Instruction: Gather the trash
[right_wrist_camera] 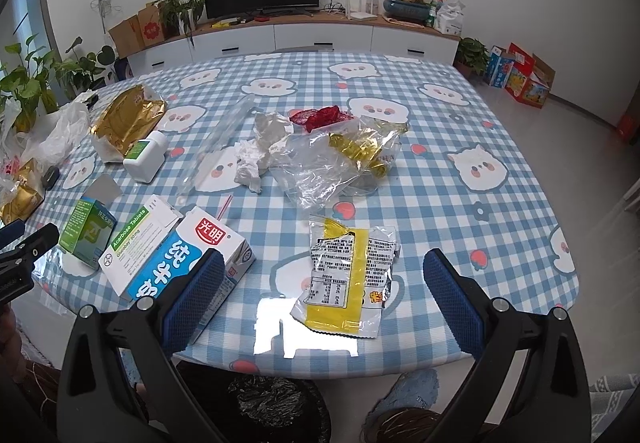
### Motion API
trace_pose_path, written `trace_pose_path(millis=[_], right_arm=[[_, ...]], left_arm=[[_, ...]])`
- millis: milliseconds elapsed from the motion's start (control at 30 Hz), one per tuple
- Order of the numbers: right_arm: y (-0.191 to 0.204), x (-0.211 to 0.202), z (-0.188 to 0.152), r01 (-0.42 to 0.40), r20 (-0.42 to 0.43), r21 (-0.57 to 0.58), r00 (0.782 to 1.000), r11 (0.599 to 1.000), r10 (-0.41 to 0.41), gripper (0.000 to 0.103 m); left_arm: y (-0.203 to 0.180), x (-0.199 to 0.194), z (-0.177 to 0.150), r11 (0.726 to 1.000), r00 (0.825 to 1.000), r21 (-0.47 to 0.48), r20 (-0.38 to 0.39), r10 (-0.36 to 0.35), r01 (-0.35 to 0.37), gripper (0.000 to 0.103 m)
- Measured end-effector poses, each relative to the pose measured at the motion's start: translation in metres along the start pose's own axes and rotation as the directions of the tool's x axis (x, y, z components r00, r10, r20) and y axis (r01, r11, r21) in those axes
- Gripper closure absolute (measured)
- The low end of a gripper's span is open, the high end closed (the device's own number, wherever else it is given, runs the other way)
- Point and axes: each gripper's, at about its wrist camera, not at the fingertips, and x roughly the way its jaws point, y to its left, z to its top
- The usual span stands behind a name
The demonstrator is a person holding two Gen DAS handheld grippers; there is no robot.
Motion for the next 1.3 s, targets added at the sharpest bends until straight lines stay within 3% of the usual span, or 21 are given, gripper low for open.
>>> trace_pose_path(millis=[1300], right_arm=[[0.0001,-0.0004,0.0001,0.000,-0.001,0.001,1.000,1.000,0.000,0.008]], left_arm=[[-0.0023,-0.0014,0.0005,1.000,1.000,0.000,-0.004,-0.007,0.007,0.006]])
